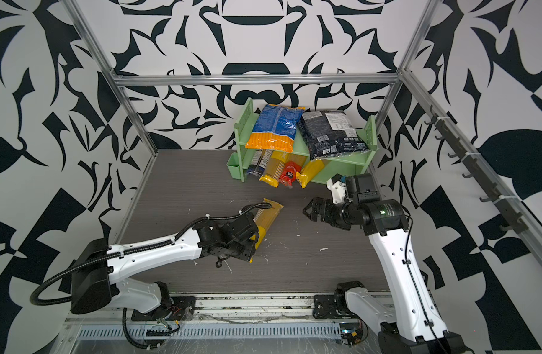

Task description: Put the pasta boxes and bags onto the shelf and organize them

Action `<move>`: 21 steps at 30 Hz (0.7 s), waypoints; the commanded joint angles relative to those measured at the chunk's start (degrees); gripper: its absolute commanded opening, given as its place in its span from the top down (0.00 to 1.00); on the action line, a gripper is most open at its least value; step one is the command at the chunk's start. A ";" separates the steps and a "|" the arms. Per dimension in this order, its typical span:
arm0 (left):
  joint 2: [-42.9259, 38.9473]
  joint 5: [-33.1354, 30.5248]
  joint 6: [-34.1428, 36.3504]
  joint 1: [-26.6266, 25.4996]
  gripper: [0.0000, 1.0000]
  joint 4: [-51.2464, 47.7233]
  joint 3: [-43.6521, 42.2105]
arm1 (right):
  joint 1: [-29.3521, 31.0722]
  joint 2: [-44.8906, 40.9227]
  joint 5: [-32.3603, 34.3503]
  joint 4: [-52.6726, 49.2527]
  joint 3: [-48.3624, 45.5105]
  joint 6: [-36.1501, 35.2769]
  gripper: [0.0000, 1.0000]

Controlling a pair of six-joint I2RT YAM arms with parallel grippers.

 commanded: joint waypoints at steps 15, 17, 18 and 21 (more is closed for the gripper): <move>2.44 4.85 8.68 -1.47 1.00 3.07 14.66 | -0.21 -1.49 5.01 -6.33 13.94 0.55 0.04; 3.77 5.03 9.81 -1.47 1.00 3.04 16.38 | -0.21 -1.41 5.11 -6.39 14.74 0.56 0.04; 4.45 5.02 10.51 -1.44 1.00 3.05 17.38 | -0.19 -1.32 5.22 -6.50 15.42 0.55 0.04; 6.53 5.16 11.93 -1.47 1.00 3.96 20.16 | -0.24 -1.05 5.45 -6.89 17.02 0.56 0.04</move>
